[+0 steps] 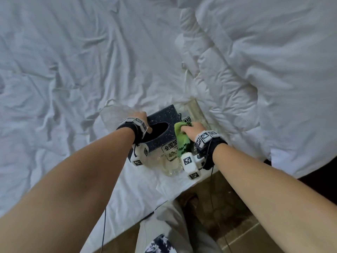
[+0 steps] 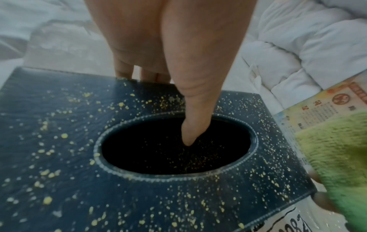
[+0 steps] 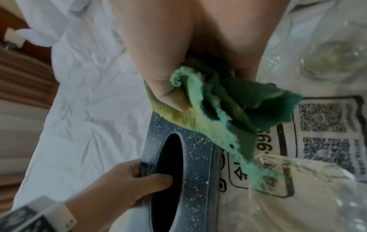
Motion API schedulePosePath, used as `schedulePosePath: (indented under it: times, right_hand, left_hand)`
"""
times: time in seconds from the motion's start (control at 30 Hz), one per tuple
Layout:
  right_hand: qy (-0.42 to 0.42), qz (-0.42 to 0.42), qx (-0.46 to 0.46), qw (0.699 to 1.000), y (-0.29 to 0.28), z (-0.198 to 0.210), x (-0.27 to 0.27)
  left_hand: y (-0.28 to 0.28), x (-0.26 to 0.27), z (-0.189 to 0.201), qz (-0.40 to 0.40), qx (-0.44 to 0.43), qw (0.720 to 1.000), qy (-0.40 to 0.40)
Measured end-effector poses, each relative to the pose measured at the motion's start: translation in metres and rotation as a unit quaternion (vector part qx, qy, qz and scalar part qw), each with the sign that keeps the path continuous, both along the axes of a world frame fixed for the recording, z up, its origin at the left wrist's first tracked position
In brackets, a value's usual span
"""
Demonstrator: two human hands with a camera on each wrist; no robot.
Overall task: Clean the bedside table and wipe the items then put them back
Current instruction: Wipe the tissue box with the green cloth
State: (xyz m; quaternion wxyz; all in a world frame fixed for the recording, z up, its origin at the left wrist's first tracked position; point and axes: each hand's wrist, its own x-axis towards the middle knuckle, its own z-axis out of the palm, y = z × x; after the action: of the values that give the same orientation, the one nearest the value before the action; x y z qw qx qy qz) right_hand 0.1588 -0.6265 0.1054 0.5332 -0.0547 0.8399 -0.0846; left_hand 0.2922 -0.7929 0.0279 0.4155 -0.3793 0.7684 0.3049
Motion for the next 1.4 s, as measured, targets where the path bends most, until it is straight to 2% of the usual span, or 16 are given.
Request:
schedulePosePath:
  times: [0.13, 0.27, 0.5, 0.6, 0.73, 0.87, 1.07, 1.23, 1.4]
  right_hand:
    - [-0.011, -0.082, 0.002, 0.997, 0.001, -0.011, -0.006]
    - [-0.030, -0.109, 0.007, 0.994, 0.004, -0.015, -0.006]
    - [-0.028, -0.100, 0.014, 0.994, -0.002, -0.012, -0.009]
    - [-0.014, -0.078, 0.007, 0.997, -0.008, 0.004, -0.013]
    - [0.007, -0.045, -0.032, 0.998, -0.017, 0.042, -0.014]
    - [0.060, 0.011, -0.089, 0.994, -0.018, 0.096, -0.016]
    - [0.129, 0.067, -0.161, 0.976, 0.007, 0.203, -0.030]
    - [0.215, 0.019, -0.243, 0.946, 0.068, 0.299, -0.044]
    - [0.296, -0.036, -0.319, 0.900, 0.159, 0.385, -0.048]
  left_hand:
    - [-0.005, -0.001, -0.008, 0.004, 0.006, 1.000, 0.003]
    - [-0.008, -0.002, -0.003, -0.007, 0.007, 1.000, -0.014]
    - [-0.017, -0.008, 0.015, -0.015, 0.019, 0.999, -0.027]
    - [-0.020, -0.008, 0.032, -0.019, 0.030, 0.998, -0.049]
    - [-0.027, -0.003, 0.064, 0.013, 0.001, 0.999, -0.044]
    - [-0.030, -0.005, 0.129, 0.038, 0.000, 0.999, 0.015]
    - [-0.015, -0.013, 0.243, 0.048, -0.078, 0.992, 0.089]
    - [0.027, -0.031, 0.341, 0.005, -0.142, 0.978, 0.151]
    - [0.098, -0.056, 0.424, -0.034, -0.167, 0.961, 0.219]
